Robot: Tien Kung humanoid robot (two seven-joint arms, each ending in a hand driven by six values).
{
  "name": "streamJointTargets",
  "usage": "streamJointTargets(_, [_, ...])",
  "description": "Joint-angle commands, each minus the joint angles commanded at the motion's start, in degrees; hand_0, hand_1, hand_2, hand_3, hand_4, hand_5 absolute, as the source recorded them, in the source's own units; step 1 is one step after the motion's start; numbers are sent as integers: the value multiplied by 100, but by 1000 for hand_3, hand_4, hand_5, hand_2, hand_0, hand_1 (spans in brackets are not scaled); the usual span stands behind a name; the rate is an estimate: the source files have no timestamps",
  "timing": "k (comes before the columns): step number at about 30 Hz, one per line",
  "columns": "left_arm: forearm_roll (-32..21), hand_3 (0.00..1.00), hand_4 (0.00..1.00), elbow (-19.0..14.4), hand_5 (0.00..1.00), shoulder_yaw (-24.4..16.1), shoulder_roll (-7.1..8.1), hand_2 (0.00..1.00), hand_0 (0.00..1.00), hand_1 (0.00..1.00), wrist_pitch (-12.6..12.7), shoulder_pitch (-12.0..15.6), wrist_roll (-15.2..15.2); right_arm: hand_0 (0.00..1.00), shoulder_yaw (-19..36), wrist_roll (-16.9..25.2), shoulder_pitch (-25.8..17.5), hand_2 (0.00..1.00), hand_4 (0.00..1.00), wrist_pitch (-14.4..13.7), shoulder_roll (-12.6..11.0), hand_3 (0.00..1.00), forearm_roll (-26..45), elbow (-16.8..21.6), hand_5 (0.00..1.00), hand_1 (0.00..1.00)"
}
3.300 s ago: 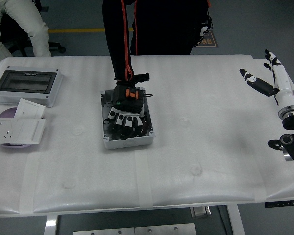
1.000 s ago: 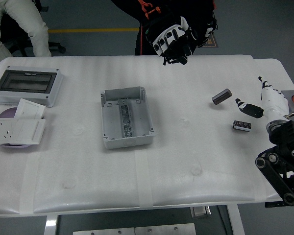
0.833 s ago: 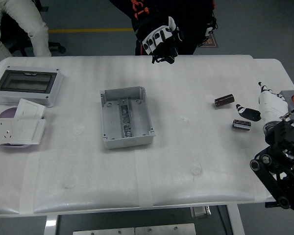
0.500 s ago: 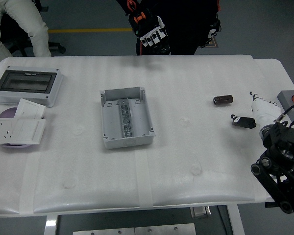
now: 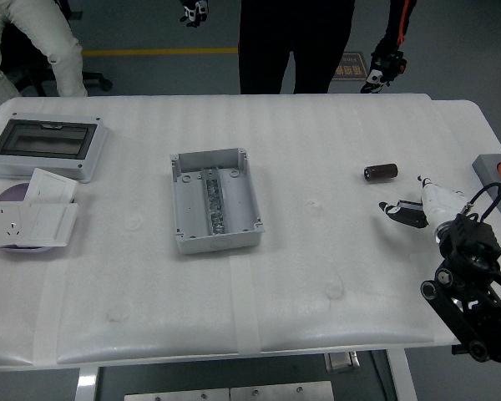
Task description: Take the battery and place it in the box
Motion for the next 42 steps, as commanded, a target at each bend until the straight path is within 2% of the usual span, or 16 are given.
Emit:
streamJointTargets(5, [15, 461, 33, -2, 2, -21, -2, 684, 565, 578, -11, -2, -15, 995, -30, 0, 0, 848, 939, 283, -57, 998, 4, 98, 855, 767])
streamJointTargets(9, [48, 461, 33, -1, 2, -40, 4, 684, 565, 578, -15, -10, -31, 995, -47, 0, 4, 848, 939, 321, -107, 998, 11, 165, 855, 767])
streamJointTargets(10, [58, 461, 35, -1, 2, -46, 4, 680, 567, 579, -16, -11, -33, 998, -50, 0, 7, 904, 942, 311, -114, 998, 15, 169, 869, 792])
streamJointTargets(11, [69, 461, 35, 0, 2, -52, 3, 680, 567, 579, -17, -12, -37, 998, -51, 0, 10, 904, 942, 277, -120, 998, 21, 171, 869, 792])
streamJointTargets(15, [77, 461, 35, 0, 2, -52, 1, 680, 567, 579, -18, -12, -51, 998, -45, 0, 21, 904, 942, 42, -128, 998, 53, 152, 869, 792])
streamJointTargets(16, [76, 461, 33, 0, 2, -52, -1, 677, 567, 578, -20, -12, -51, 950, -44, 0, 24, 998, 942, -43, -128, 998, 67, 140, 868, 750])
streamJointTargets(21, [96, 461, 33, -1, 2, -64, -7, 677, 567, 578, -42, -10, -31, 950, -48, 0, 46, 998, 942, -520, -118, 998, 216, 57, 868, 750])
streamJointTargets(22, [93, 458, 36, -1, 2, -63, -7, 677, 568, 577, -43, -10, -29, 757, -51, 0, 50, 998, 938, -613, -114, 998, 251, 37, 866, 734])
streamJointTargets(27, [87, 458, 36, -1, 2, -54, -10, 677, 568, 577, -45, -13, -31, 757, -97, 0, 97, 998, 938, -1145, -87, 998, 574, -146, 866, 734])
streamJointTargets(28, [86, 454, 42, -2, 2, -53, -10, 675, 568, 578, -45, -13, -30, 702, -108, 0, 106, 998, 856, -1238, -83, 998, 634, -176, 741, 864])
streamJointTargets(30, [88, 454, 42, -3, 2, -56, -11, 675, 568, 578, -48, -13, -27, 702, -143, 0, 131, 998, 856, -1457, -73, 998, 785, -236, 741, 864])
streamJointTargets(33, [86, 454, 42, -3, 2, -55, -10, 675, 568, 578, -57, -15, -22, 702, -219, 0, 172, 998, 856, -1633, -54, 998, 910, -294, 741, 864])
streamJointTargets(34, [84, 444, 51, -3, 2, -53, -11, 673, 569, 580, -61, -16, -21, 751, -265, 0, 193, 998, 792, -1675, -43, 998, 946, -319, 597, 965])
streamJointTargets(39, [48, 444, 51, -2, 2, -19, -18, 673, 569, 580, -83, -24, -24, 751, -485, 0, 303, 998, 792, -1759, 17, 998, 1028, -459, 597, 965])
streamJointTargets(40, [38, 444, 45, -3, 2, -12, -20, 671, 568, 583, -92, -26, -22, 808, -535, 0, 329, 998, 779, -1767, 35, 998, 1015, -490, 555, 998])
streamJointTargets(42, [31, 444, 45, -4, 2, -10, -23, 671, 568, 583, -108, -33, -18, 808, -601, 0, 358, 998, 779, -1788, 68, 998, 951, -525, 555, 998])
